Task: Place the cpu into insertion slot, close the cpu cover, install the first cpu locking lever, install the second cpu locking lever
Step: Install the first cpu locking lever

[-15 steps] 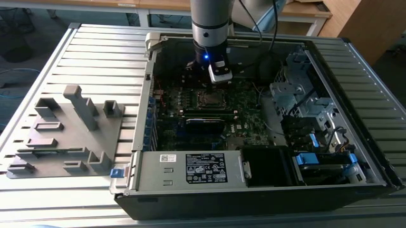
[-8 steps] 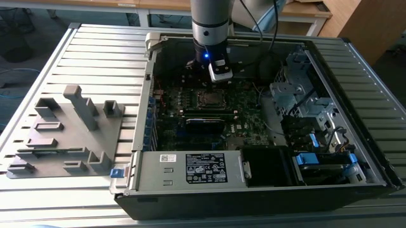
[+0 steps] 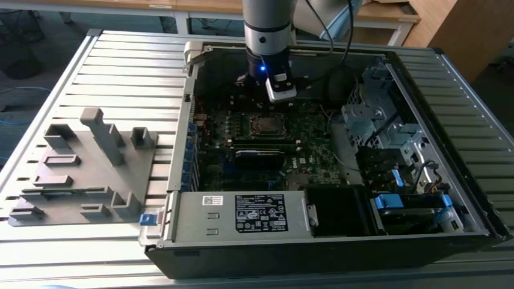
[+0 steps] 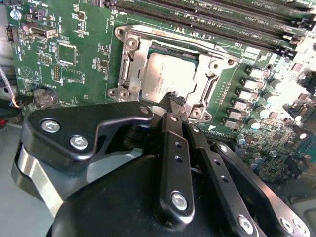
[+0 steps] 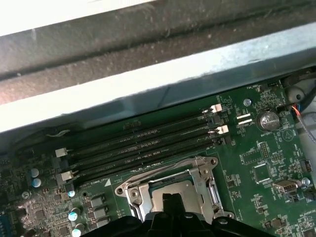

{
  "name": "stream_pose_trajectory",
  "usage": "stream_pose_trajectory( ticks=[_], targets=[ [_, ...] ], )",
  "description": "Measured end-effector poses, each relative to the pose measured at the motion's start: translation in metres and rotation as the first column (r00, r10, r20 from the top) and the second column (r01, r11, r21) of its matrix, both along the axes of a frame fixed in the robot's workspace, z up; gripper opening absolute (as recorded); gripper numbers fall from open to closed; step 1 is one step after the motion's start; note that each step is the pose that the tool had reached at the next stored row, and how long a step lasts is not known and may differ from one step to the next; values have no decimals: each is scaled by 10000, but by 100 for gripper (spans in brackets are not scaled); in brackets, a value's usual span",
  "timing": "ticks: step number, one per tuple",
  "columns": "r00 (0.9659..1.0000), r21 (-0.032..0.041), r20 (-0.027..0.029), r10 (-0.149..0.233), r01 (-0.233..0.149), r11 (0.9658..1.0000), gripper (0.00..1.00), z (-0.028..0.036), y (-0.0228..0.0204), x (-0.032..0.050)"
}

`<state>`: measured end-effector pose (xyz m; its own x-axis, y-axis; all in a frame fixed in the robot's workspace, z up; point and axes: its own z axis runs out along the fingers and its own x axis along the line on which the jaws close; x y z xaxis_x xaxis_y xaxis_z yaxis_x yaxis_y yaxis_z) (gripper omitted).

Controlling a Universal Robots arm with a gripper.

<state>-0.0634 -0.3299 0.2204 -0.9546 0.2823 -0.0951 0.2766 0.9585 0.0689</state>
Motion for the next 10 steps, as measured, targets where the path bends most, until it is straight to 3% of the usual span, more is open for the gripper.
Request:
stream_pose_trajectory(
  ticks=[1,3,6,7,10],
  targets=[
    [10000,-1,-3,70,-70,10000,11,-2,0,3],
    [9999,-33,-64,153,-154,9999,11,-8,1,10],
    [9995,-119,-261,182,-185,9998,11,-17,0,37],
    [9994,-124,-299,192,-195,9997,11,-17,0,47],
    [9991,-126,-321,270,-274,9995,11,-17,0,80]
  ],
)
